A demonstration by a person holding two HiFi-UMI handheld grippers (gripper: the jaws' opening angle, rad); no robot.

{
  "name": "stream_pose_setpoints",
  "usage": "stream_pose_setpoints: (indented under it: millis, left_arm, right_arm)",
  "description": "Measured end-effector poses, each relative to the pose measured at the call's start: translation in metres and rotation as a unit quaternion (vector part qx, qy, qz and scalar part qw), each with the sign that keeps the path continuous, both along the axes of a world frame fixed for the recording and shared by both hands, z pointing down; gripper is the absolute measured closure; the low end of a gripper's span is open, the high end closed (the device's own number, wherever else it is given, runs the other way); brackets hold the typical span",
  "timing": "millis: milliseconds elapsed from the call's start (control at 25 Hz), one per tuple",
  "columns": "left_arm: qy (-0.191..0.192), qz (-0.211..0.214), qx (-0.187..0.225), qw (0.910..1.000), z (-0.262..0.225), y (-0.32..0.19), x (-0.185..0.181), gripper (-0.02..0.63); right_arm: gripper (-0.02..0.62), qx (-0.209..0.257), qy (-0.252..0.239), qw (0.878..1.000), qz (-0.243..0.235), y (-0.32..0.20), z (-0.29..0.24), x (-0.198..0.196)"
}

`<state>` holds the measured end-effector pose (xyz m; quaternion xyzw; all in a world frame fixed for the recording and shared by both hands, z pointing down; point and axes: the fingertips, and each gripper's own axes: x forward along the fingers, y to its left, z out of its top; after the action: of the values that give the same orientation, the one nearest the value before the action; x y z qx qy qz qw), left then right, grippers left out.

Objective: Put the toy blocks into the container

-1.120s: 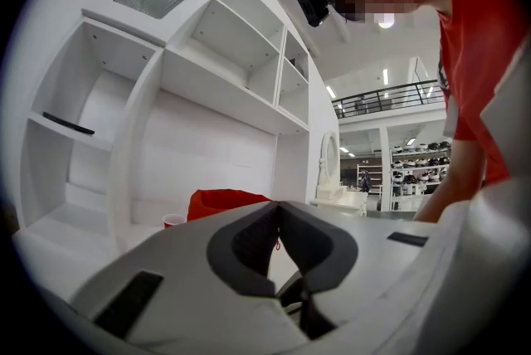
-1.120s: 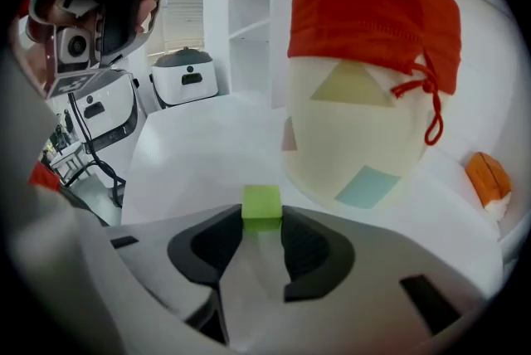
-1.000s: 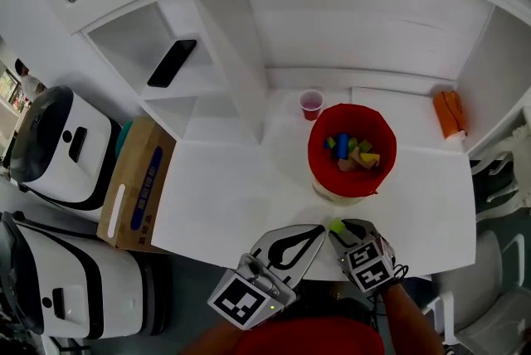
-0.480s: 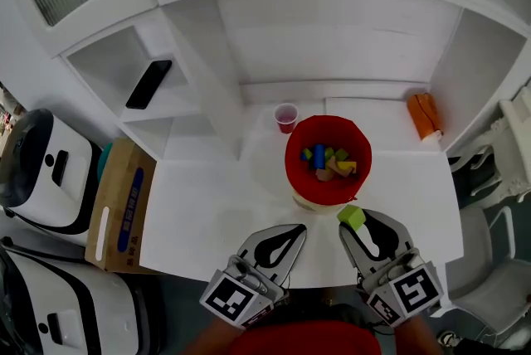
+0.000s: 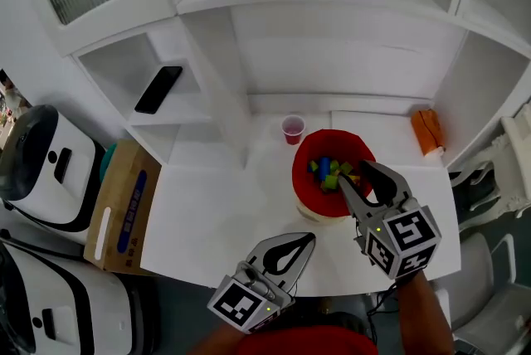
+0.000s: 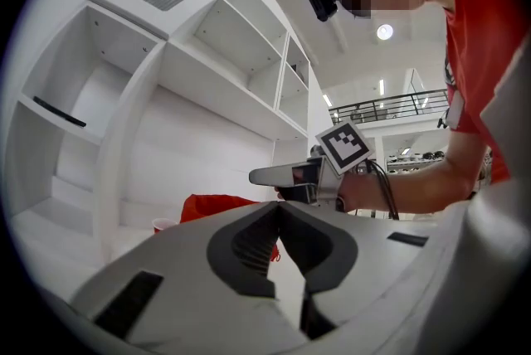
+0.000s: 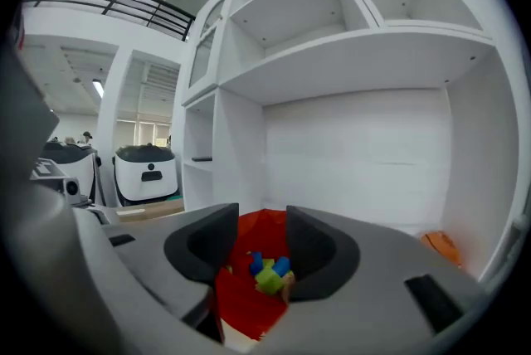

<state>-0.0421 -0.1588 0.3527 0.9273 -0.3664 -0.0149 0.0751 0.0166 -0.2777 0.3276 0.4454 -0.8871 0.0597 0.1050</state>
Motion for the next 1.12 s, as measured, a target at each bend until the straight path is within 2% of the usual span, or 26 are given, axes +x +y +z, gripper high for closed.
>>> stream_pose_setpoints:
  millis: [120,200,320,400,680,1120]
  left_arm:
    - [0.002,-0.004,0.003,1.0000,-0.006,-0.002,-0.001,0.592]
    - [0.006,-0.007,0.013,0.9999,-0.012,-0.003,0.000,0.592]
    - [0.011,-0.004,0.031,0.9995,-0.025,-0.002,0.005,0.592]
    - [0.009,0.005,0.038,0.9992,-0.033,0.001,0.011,0.592]
    - [-0.013,0.036,0.038,0.9986,-0.040,0.017,0.040,0.592]
    - [-0.015,0.031,0.036,0.9988,-0.041,0.028,0.051,0.592]
  right_arm:
    - [0.405,0.030,-0.026,0.999,-0.018,0.019,-0.017,0.001]
    - [0.489,0.056,-0.050,0.997,-0.025,0.037,-0.031,0.005]
    - [0.561,0.089,-0.071,0.993,-0.024,0.064,-0.045,0.015]
    - [0.588,0.102,-0.071,0.992,-0.025,0.081,-0.048,0.019]
    - [0.588,0.101,-0.093,0.990,-0.030,0.122,-0.035,0.026]
    - [0.590,0.096,-0.097,0.990,-0.045,0.141,-0.030,0.027]
